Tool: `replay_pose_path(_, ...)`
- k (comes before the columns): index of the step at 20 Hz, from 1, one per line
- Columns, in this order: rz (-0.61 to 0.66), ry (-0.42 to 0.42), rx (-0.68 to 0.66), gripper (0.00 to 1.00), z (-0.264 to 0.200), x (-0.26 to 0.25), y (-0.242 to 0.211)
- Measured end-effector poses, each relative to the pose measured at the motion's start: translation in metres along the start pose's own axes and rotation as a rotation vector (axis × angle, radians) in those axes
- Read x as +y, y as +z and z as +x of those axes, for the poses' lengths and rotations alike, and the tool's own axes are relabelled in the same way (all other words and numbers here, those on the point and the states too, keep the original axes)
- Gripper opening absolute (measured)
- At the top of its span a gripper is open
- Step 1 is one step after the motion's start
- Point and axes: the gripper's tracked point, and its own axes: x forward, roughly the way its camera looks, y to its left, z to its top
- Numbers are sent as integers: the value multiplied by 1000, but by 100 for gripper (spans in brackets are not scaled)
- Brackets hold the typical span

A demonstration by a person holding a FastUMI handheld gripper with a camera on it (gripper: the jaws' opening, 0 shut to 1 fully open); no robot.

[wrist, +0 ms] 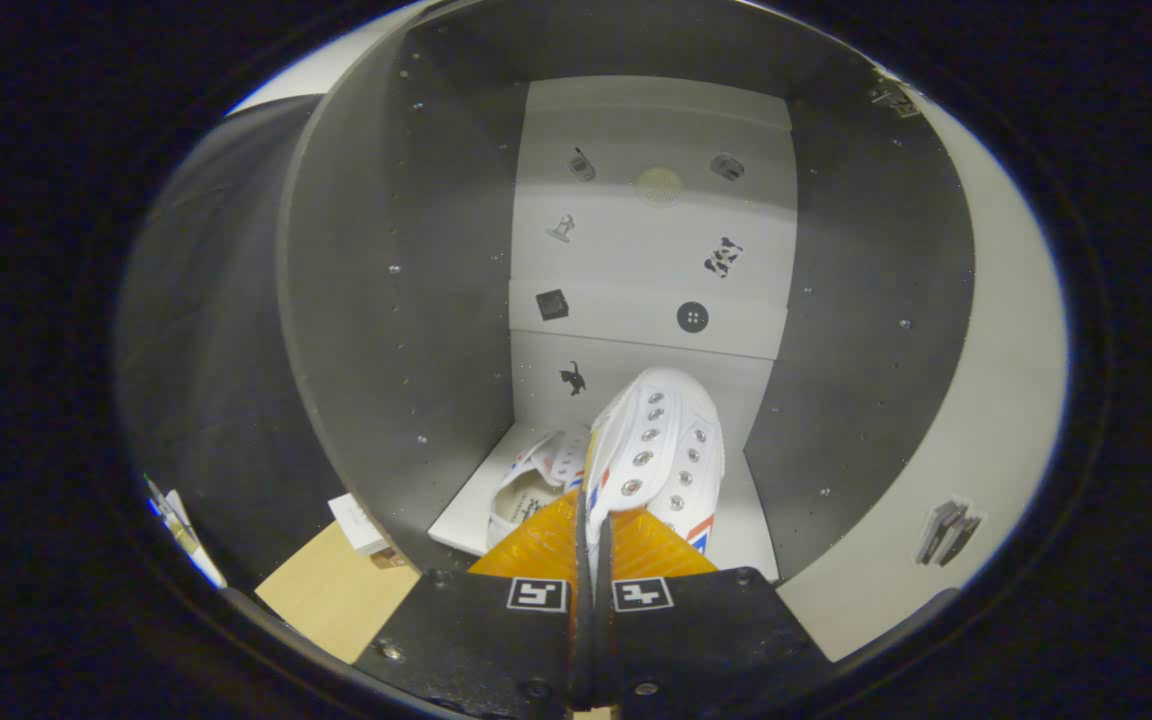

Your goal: Open the shoe cabinet door, grab the shoes and put them into the shoe cabinet, then close the shoe cabinet door.

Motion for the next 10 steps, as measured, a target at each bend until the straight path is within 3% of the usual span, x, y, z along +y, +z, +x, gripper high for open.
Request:
replay_pose_path(6,-38,-52,74,4,70,-38,-5)
replay_pose_path(10,-131,-109,158,4,116,-62,-28)
